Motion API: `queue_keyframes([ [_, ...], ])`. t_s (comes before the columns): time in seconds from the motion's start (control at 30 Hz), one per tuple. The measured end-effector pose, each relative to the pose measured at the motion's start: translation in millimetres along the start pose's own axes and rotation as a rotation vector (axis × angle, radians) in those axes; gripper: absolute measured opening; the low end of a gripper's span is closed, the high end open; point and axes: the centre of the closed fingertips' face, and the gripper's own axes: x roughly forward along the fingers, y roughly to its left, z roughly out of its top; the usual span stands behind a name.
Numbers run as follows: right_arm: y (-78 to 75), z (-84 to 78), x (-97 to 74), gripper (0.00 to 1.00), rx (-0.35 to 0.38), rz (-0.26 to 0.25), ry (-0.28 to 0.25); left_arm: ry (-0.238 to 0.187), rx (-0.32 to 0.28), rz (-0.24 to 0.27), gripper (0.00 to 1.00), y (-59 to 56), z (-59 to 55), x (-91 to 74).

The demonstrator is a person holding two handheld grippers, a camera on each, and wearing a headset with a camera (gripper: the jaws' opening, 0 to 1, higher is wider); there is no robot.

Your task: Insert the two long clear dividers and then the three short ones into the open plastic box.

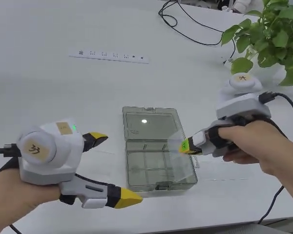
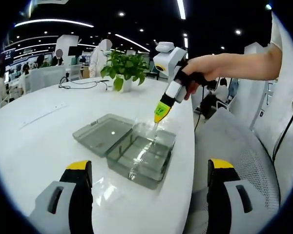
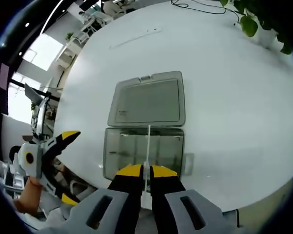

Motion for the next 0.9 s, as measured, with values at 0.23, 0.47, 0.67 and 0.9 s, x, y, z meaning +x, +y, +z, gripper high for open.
queue_keyframes([
  [0.23,-4.4,-2.9,7.8,0.06,0.022,-0.014,0.004,-0.009,-0.015,-0.006,1.0,-1.6,-0.3,1.5],
  [0.47,-5.8,-2.9,12.0,0.06,0.027,-0.014,0.003,-0.014,-0.022,-0.008,1.0,-1.5,-0.5,2.2],
  [0.67,-10.4,-2.9,15.6,0.06,0.024,-0.029,0.006,-0.018,-0.024,-0.009,1.0,-2.5,0.6,2.2],
  [0.9,-13.1,-2.5,18.5,0.06,0.022,-0.031,0.006,-0.017,-0.036,-0.011,1.0,-3.5,-1.5,2.2],
])
